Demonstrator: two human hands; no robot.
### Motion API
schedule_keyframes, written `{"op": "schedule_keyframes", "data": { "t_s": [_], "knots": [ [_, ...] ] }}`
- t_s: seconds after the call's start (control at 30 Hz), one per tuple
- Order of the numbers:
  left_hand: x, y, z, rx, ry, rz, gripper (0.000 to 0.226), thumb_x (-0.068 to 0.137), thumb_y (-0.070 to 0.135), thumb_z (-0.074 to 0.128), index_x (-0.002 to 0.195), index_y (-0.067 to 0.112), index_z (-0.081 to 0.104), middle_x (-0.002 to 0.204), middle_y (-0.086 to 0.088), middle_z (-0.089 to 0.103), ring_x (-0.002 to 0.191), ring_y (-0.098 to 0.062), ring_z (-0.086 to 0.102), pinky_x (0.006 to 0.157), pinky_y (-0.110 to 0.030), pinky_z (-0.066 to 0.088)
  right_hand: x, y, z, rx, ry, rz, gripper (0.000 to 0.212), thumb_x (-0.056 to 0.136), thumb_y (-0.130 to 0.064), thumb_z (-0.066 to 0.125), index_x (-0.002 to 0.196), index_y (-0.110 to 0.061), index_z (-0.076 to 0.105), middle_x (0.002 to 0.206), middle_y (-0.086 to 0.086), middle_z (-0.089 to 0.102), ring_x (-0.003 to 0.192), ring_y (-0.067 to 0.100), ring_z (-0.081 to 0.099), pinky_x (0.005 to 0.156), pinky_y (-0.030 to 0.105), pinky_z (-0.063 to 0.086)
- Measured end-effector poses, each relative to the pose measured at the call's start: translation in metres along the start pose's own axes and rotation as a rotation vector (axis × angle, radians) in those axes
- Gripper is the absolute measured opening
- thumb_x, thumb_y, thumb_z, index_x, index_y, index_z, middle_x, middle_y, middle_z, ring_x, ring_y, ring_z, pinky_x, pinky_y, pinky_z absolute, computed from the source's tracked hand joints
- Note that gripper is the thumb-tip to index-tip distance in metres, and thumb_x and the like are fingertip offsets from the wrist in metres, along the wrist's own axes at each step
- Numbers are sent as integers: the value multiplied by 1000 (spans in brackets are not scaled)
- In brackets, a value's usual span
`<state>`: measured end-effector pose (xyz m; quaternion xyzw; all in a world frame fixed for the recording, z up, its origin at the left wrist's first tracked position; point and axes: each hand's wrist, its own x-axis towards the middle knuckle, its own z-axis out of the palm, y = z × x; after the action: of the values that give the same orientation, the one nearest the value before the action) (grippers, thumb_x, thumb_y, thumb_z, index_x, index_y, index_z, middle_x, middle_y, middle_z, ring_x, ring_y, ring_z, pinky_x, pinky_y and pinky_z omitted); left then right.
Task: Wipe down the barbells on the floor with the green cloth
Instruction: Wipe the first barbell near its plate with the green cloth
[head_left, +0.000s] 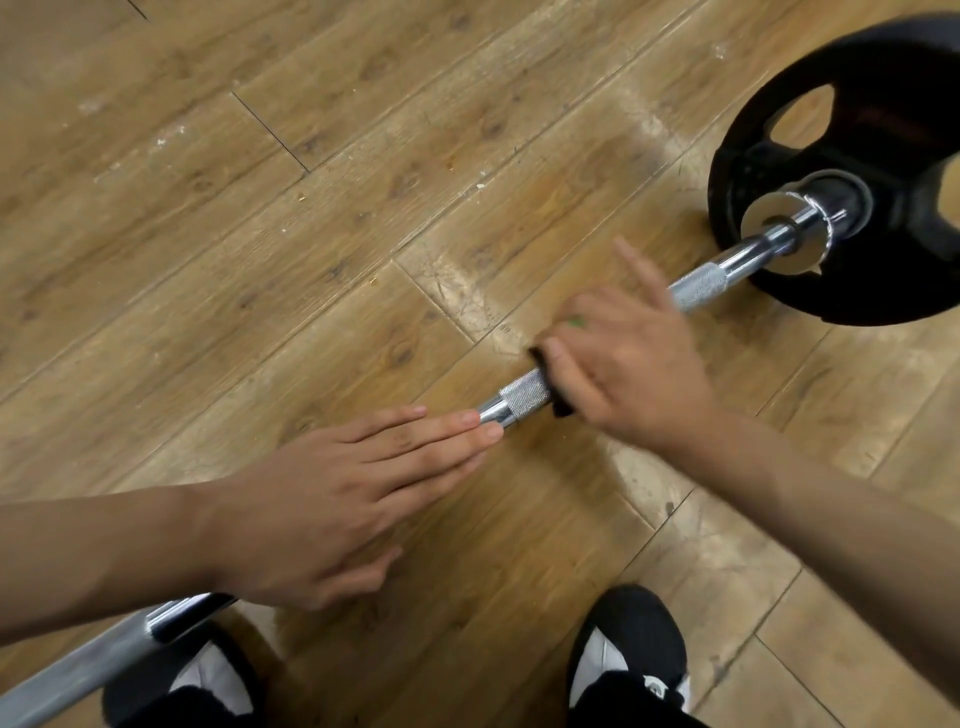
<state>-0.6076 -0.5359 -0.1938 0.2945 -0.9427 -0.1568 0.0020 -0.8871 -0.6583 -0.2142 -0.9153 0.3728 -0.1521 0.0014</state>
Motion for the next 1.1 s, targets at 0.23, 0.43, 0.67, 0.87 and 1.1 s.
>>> {"op": "schedule_keyframes", "data": {
  "t_s": [0.23,0.43,0.67,0.87,1.1],
  "knots": [
    [0,3,2,-6,21,-2,97,88,38,65,164,0,19,175,-14,6,162,-27,8,125,-48,18,-1,33,-17,-64,-6,438,41,99,-34,49,81,-5,71,87,13,60,92,34,56,103,53,38],
    [0,3,1,60,11,21,97,89,43,64,163,-1,20,174,-16,8,162,-29,9,124,-47,18,-8,-41,8,66,81,31,41,105,-30,49,78,-14,74,81,4,64,77,27,60,107,45,43],
    [0,2,0,12,3,11,93,87,37,59,163,-2,21,175,-14,8,162,-28,10,124,-50,20,-17,76,-14,-136,107,398,45,109,-27,40,88,-4,74,98,13,68,102,34,61,118,53,30],
    [-1,-1,-3,27,-18,16,95,86,44,53,163,-1,20,174,-16,7,161,-29,10,124,-50,18,-10,-52,20,146,198,89,30,101,-17,54,78,-7,71,89,11,68,80,32,61,93,43,43],
    [-2,-7,-3,-11,-15,4,94,84,38,54,163,1,21,175,-12,9,162,-26,11,125,-50,17,-16,69,3,-92,177,96,45,109,-26,35,95,-8,74,99,13,66,97,33,65,116,59,32]
  ]
}}
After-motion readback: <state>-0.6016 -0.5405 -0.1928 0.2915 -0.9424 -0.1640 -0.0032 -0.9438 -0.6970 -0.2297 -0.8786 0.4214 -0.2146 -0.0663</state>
